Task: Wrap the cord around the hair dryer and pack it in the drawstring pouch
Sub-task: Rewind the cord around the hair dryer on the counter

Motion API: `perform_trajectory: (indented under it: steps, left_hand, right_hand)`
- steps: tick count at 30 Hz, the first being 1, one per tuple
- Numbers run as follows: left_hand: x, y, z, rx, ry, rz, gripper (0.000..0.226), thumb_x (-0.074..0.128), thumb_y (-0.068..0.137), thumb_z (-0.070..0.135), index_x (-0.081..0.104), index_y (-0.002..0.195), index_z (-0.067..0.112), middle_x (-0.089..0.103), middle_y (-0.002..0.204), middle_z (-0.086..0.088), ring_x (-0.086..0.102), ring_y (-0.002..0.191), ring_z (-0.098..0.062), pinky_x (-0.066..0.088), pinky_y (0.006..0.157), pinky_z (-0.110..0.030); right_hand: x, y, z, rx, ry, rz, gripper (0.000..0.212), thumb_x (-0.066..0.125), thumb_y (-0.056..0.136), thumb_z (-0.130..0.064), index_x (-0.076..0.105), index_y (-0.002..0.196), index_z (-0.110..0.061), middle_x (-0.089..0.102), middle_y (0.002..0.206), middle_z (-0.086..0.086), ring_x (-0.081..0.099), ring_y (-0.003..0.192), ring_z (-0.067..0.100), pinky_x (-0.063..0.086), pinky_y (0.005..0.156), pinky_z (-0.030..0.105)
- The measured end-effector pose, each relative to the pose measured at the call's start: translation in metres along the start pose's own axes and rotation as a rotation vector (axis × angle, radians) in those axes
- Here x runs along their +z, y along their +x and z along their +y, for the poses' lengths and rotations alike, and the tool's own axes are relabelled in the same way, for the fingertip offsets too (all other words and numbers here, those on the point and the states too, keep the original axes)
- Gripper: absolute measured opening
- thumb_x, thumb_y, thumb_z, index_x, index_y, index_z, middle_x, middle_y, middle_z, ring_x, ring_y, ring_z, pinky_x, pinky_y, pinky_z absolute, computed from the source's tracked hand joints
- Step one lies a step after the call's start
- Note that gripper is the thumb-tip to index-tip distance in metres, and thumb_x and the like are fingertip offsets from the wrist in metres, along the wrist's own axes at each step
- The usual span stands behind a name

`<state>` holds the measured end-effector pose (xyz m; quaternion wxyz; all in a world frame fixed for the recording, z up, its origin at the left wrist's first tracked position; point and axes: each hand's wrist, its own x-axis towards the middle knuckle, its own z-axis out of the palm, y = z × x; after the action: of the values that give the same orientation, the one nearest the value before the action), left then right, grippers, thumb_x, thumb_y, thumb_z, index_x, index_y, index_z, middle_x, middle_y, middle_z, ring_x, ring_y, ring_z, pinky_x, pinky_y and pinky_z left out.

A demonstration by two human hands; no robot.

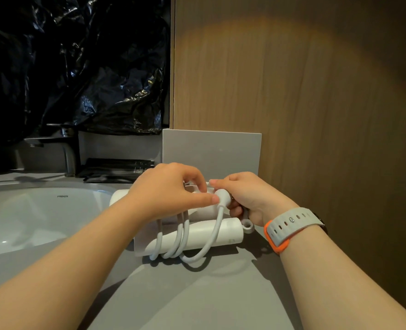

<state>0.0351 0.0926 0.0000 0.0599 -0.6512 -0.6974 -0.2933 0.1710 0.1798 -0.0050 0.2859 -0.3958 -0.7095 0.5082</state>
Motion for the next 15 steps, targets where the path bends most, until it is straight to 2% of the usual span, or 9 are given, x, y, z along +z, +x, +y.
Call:
perform_trajectory:
  steps: [3, 6, 11, 13, 15]
  left_hand:
    - [-0.0037, -0.003, -0.0014, 0.017, -0.093, -0.051, 0.052, 0.05, 0.053, 0.083, 0.066, 0.076, 0.039, 0.063, 0.087, 0.017, 0.055, 0.084, -0.001, 0.05, 0.08, -0.035]
    - [-0.006, -0.0058, -0.0029, 0.097, -0.04, -0.129, 0.059, 0.048, 0.044, 0.084, 0.065, 0.076, 0.037, 0.062, 0.099, 0.018, 0.052, 0.086, 0.003, 0.046, 0.077, -0.029]
    - [-0.0026, -0.0066, -0.0022, 0.134, 0.057, -0.071, 0.044, 0.049, 0.046, 0.068, 0.06, 0.069, 0.032, 0.059, 0.102, 0.017, 0.048, 0.081, 0.007, 0.038, 0.066, -0.023]
    - [-0.0034, -0.0073, -0.002, 0.144, 0.053, -0.083, 0.048, 0.044, 0.047, 0.069, 0.061, 0.07, 0.03, 0.059, 0.103, 0.016, 0.048, 0.08, 0.006, 0.04, 0.068, -0.023]
    - [-0.0073, -0.0085, -0.0013, 0.127, -0.035, -0.125, 0.055, 0.039, 0.051, 0.073, 0.065, 0.071, 0.03, 0.059, 0.107, 0.018, 0.05, 0.085, 0.008, 0.043, 0.079, -0.027]
  right_hand:
    - [0.0016, 0.0, -0.0007, -0.015, -0.005, 0.014, 0.025, 0.062, 0.089, -0.028, 0.052, 0.075, -0.01, 0.047, 0.059, 0.007, 0.032, 0.042, 0.012, 0.03, 0.038, 0.019]
    - [0.0032, 0.0018, -0.0003, -0.035, -0.042, 0.05, 0.025, 0.062, 0.088, -0.031, 0.054, 0.077, -0.009, 0.047, 0.062, 0.008, 0.032, 0.041, 0.013, 0.031, 0.041, 0.021]
    - [0.0037, 0.0026, 0.0011, -0.085, -0.089, 0.1, 0.034, 0.063, 0.087, -0.031, 0.047, 0.065, -0.012, 0.04, 0.056, 0.006, 0.028, 0.04, 0.014, 0.028, 0.039, 0.02]
    - [0.0042, 0.0022, 0.0015, -0.116, -0.144, 0.124, 0.036, 0.063, 0.087, -0.032, 0.044, 0.064, -0.013, 0.038, 0.055, 0.005, 0.029, 0.041, 0.015, 0.029, 0.038, 0.02]
    - [0.0045, 0.0017, 0.0011, -0.138, -0.17, 0.133, 0.036, 0.062, 0.088, -0.032, 0.042, 0.064, -0.012, 0.036, 0.055, 0.005, 0.029, 0.041, 0.015, 0.027, 0.036, 0.018]
